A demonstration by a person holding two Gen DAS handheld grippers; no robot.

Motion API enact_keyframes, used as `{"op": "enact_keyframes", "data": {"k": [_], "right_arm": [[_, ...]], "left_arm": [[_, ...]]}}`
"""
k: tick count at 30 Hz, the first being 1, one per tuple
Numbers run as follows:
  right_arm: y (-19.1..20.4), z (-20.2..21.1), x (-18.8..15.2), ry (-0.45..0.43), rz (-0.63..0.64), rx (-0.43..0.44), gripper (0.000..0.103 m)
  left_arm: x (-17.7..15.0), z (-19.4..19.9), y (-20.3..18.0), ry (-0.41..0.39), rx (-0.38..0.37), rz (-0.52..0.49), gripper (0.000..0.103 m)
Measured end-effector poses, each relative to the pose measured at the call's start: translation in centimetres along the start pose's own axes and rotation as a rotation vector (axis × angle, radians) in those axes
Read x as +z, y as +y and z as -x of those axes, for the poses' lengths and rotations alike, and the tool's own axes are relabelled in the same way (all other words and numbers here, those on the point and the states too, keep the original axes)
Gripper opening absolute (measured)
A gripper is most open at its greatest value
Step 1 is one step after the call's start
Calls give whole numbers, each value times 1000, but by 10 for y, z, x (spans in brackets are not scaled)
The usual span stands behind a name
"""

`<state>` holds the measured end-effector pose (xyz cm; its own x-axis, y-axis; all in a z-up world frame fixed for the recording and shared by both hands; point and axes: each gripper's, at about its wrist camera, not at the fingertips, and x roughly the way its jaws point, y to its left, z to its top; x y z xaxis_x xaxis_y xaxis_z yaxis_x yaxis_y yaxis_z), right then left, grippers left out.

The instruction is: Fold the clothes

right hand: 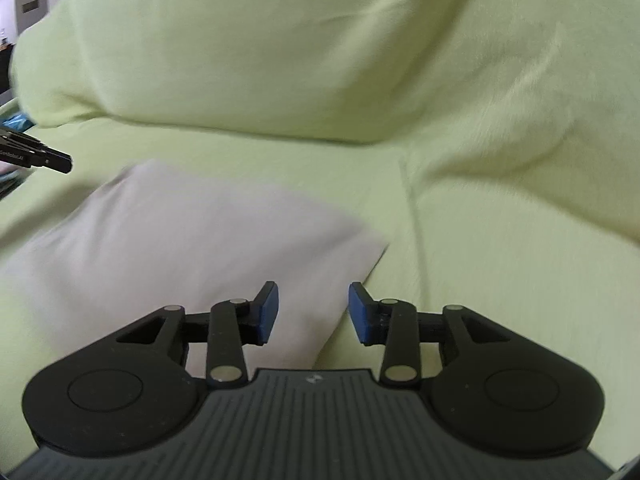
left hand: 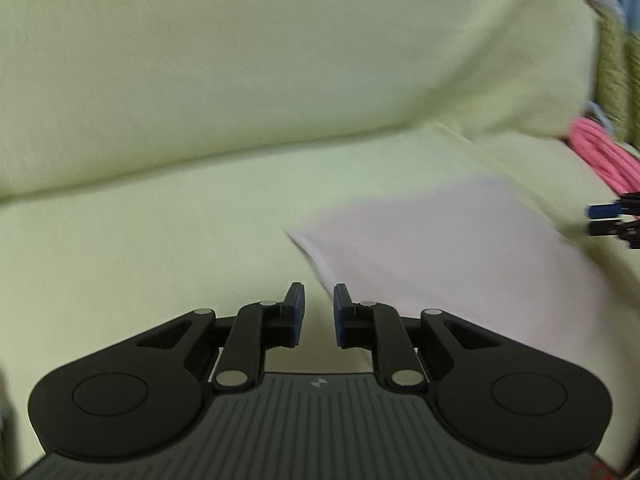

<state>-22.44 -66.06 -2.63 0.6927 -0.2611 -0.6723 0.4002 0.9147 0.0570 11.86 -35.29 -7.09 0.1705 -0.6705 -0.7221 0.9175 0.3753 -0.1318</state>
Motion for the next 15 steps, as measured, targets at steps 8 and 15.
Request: {"op": "enact_keyframes", "data": {"k": [8, 15], "right_arm": [[33, 36, -75, 43, -127, 3, 47], [17, 24, -78, 10, -340, 32, 45]], "left_arm": [[-66, 13, -38, 33, -137, 158, 33], [-71, 2, -42, 53, -127, 210, 4]]}}
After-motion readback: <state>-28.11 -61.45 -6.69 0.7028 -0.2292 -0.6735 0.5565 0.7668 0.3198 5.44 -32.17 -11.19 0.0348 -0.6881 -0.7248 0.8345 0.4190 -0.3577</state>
